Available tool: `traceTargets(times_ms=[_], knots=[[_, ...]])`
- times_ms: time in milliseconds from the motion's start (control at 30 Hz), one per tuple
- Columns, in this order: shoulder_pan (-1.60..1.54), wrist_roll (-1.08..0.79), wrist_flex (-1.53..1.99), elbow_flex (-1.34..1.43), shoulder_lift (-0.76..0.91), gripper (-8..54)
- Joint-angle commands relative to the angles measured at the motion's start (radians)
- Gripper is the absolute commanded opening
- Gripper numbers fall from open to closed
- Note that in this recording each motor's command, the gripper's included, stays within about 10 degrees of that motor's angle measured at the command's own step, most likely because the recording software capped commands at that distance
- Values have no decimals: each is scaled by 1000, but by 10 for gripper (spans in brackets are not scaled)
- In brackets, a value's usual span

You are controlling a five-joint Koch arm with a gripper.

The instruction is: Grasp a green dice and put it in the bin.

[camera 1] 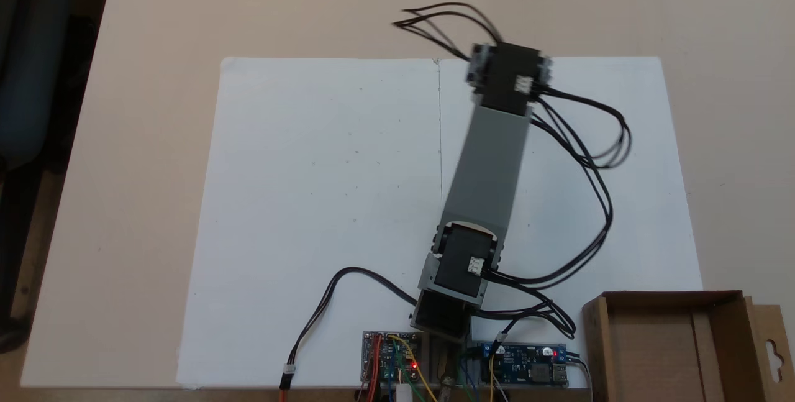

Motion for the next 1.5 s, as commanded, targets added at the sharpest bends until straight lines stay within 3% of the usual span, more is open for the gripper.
traceTargets(times_ms=[0,667,933,1233,1267,1333,1467], knots=[[150,-164,5,-44,8,119],[1437,-642,-324,-167,-255,119],[1577,-816,-109,-163,-284,119],[1563,-824,15,-100,-284,119],[1562,-824,15,-94,-284,158],[1562,-824,12,-84,-307,322],[1554,-821,-20,-84,-357,449]])
